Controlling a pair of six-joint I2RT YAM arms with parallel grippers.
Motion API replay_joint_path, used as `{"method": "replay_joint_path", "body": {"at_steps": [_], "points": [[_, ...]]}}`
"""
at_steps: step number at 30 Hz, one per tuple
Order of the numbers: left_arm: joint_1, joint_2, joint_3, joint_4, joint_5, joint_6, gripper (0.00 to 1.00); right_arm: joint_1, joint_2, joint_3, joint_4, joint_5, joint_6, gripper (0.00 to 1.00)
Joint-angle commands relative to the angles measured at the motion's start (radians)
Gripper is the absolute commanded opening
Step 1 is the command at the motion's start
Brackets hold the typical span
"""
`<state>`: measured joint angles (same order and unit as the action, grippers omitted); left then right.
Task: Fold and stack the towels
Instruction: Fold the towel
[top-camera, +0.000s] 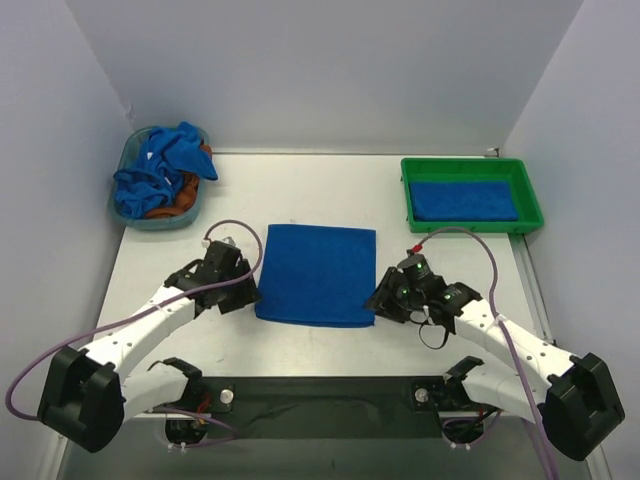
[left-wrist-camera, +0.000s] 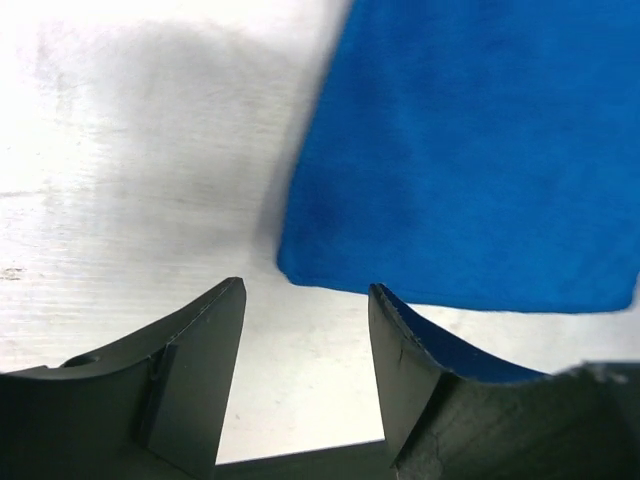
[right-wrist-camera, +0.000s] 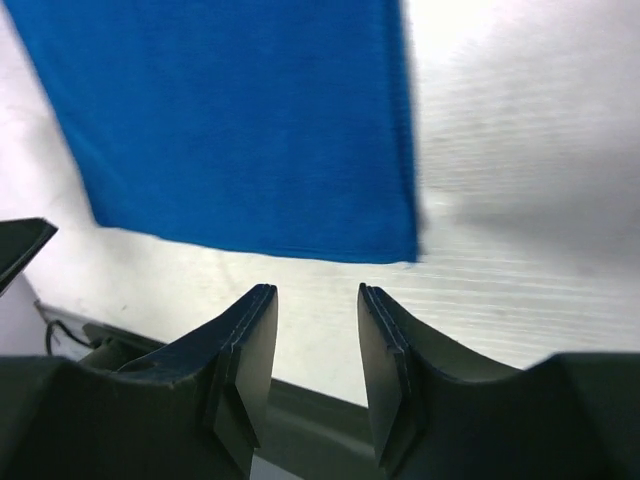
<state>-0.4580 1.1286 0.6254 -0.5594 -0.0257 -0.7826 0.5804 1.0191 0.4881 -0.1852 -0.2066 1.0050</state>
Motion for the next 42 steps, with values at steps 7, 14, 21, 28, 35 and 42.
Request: {"method": "replay_joint_path", "body": {"at_steps": [7,14,21,28,35,42], "points": [[-0.145,0.084,0.25,-0.016,-0.006,-0.026,0.49,0.049,0.142,0.133,0.084,0.01,-0.011,0.15],[-0.159,0.212,0.107,0.125,0.023,-0.093,0.37,0.044,0.265,-0.023,0.242,-0.034,0.07,0.09],[-0.154,0.177,-0.121,0.234,0.058,-0.187,0.34,-0.094,0.224,-0.212,0.271,-0.108,0.087,0.07],[-0.168,-0.054,-0.237,0.158,0.101,-0.277,0.34,-0.172,0.099,-0.215,0.141,-0.116,-0.006,0.08],[-0.219,-0.319,-0.19,0.038,0.084,-0.287,0.46,-0.169,-0.002,-0.04,0.046,-0.106,-0.115,0.21],[-0.171,-0.093,0.08,0.264,-0.03,-0.12,0.67,-0.16,0.227,0.225,0.295,-0.103,-0.175,0.65]]}}
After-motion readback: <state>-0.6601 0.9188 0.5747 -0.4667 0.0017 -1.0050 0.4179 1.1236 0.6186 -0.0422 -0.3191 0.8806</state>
